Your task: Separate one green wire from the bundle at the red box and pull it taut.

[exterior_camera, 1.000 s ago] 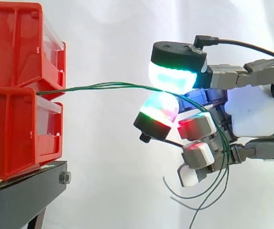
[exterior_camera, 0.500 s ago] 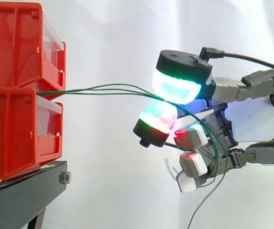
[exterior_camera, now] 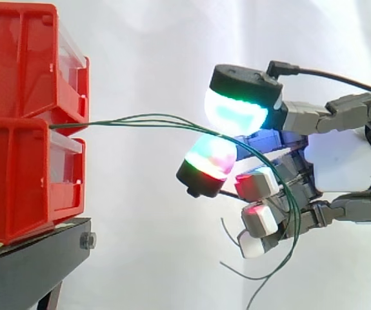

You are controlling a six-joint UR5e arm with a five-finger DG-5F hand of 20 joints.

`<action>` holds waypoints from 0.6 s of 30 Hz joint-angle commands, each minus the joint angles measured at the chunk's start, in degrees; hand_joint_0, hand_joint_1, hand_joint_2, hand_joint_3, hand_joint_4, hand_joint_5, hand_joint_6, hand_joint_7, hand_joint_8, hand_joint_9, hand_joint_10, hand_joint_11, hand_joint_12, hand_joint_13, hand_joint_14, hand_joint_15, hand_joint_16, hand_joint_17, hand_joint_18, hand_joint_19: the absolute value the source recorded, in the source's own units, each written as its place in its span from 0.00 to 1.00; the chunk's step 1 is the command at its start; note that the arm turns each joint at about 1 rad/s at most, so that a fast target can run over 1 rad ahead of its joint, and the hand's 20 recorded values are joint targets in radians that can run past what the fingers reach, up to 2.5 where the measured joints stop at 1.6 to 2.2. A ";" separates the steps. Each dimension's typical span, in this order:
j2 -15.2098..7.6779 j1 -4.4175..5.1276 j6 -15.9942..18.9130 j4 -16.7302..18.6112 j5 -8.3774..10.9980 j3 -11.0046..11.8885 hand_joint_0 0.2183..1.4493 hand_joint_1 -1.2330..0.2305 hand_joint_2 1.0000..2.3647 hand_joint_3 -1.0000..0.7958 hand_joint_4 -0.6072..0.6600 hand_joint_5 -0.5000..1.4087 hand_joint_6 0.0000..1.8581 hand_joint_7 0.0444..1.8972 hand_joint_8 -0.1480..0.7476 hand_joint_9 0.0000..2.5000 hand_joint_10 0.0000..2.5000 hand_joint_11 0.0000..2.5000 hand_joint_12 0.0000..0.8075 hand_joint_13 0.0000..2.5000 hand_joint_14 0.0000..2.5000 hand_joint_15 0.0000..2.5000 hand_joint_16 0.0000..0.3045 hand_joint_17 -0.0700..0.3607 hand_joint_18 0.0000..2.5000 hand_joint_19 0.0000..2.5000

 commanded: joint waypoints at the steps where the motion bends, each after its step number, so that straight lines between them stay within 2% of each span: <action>1: 0.01 0.27 0.26 0.04 0.29 0.00 0.25 0.48 0.00 0.28 0.58 0.17 0.49 0.49 0.49 0.50 0.01 0.41 0.45 0.43 0.01 0.32 0.19 0.47 0.29 0.29; 7: 0.01 0.71 0.35 0.04 1.43 0.00 0.23 0.45 0.00 0.28 0.59 0.17 0.48 0.50 0.49 0.50 0.01 0.41 0.46 0.43 0.01 0.32 0.20 0.48 0.30 0.29; 12: 0.01 0.80 0.52 0.04 1.52 0.00 0.30 0.37 0.00 0.28 0.57 0.17 0.48 0.52 0.47 0.49 0.01 0.42 0.43 0.42 0.01 0.33 0.19 0.46 0.28 0.30; 18: 0.01 0.89 0.70 0.04 1.61 0.00 0.32 0.38 0.01 0.36 0.55 0.17 0.48 0.54 0.47 0.50 0.01 0.42 0.43 0.42 0.01 0.32 0.19 0.46 0.28 0.30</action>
